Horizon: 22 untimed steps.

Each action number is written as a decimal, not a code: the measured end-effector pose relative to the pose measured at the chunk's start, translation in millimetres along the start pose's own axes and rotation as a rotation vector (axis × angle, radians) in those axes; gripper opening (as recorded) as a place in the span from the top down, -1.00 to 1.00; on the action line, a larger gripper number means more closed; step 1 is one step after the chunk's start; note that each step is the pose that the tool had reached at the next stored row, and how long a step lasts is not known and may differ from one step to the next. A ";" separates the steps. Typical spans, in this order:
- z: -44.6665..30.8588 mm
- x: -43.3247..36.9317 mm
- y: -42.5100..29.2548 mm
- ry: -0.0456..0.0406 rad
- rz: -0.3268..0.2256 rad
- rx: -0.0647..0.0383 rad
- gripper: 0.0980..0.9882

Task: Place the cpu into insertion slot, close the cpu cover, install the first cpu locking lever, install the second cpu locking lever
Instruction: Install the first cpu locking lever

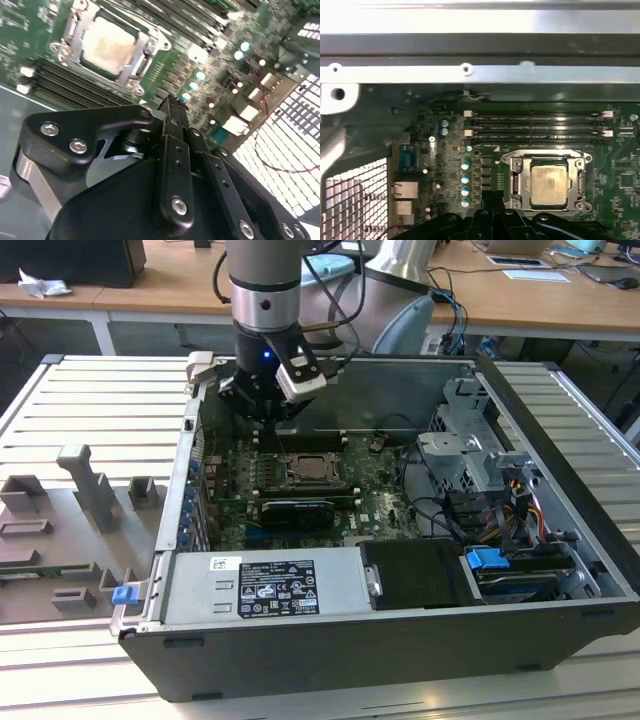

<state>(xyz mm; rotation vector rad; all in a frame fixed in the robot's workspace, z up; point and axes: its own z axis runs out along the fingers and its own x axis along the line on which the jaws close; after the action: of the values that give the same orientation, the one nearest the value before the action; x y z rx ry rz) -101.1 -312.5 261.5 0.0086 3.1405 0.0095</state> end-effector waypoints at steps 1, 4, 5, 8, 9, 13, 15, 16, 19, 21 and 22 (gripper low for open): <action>0.3 2.1 0.5 0.0000 0.000 0.000 0.98; 1.2 5.0 3.0 0.0000 0.000 0.000 0.98; 1.5 5.0 5.0 0.0001 0.000 0.000 0.98; 2.0 5.1 11.2 0.0001 0.000 0.000 0.98; 2.2 5.1 13.0 0.0001 0.000 0.000 0.98; 3.1 5.2 24.5 0.0002 0.000 0.000 0.98; 3.3 4.5 25.3 0.0001 0.000 0.000 0.98; 3.5 3.3 25.5 0.0000 0.000 0.000 0.98; 3.6 -0.4 25.7 0.0001 0.000 0.000 0.98; 3.6 -3.3 25.8 0.0001 0.000 0.000 0.98; 3.6 -4.8 25.9 0.0001 0.000 0.000 0.98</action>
<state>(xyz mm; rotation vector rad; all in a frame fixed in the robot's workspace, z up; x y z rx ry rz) -96.1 -286.7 258.0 0.0086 3.1406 0.0102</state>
